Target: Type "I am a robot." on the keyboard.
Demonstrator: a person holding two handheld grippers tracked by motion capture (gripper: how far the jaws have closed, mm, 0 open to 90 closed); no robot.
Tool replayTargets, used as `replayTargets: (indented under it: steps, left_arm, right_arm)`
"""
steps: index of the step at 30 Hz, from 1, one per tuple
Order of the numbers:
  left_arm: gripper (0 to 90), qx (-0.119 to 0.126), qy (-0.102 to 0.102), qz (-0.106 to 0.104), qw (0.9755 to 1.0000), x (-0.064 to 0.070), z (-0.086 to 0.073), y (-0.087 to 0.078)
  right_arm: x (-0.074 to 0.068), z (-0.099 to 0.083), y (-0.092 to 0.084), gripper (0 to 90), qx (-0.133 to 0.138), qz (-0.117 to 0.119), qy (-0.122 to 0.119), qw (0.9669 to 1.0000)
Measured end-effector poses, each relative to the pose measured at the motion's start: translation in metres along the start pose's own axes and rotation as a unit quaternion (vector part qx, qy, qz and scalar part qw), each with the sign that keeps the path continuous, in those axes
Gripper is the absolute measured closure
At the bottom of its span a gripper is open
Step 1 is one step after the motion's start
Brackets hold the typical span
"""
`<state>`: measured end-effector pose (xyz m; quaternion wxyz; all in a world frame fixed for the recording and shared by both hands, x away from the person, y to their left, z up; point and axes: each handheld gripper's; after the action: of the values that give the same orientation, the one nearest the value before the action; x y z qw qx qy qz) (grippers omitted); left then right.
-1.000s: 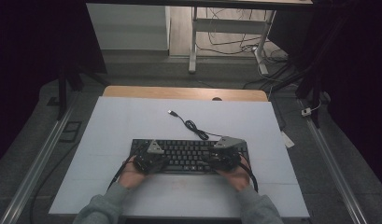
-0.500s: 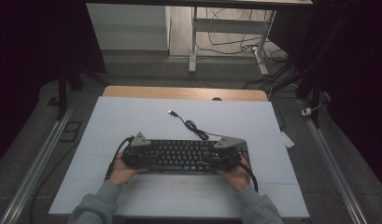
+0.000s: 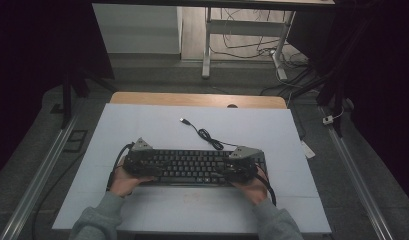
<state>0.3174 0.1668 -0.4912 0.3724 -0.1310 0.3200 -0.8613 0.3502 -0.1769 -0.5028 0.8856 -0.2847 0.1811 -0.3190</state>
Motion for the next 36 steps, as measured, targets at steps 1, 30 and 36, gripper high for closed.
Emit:
replayTargets:
  steps: [1, 30, 36]
  left_arm:
    - [31.2, 0.0, 0.0, -0.001, 1.0, 0.0, 0.0, 0.0]
    - [26.9, -0.003, 0.003, -0.016, 0.9999, 0.0, 0.0, 0.002]
    - [26.6, -0.005, 0.004, -0.016, 0.9999, 0.0, 0.0, 0.003]
  right_arm:
    - [0.0, 0.0, 0.0, 50.4, 0.0, 0.0, 0.0, 1.0]
    - [-0.018, 0.017, 0.021, 76.5, 0.005, 0.038, -0.01, 0.9992]
    - [-0.019, 0.02, 0.026, 89.4, 0.0, 0.043, -0.01, 0.999]
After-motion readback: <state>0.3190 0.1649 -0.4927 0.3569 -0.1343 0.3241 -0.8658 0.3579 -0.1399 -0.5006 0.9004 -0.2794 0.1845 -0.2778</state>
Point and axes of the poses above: each handheld gripper's, and its own axes: y roughly forward along the jaws, z roughly out of its top, x roughly to its right, and after that the axes turned 12 degrees about y, right-handed
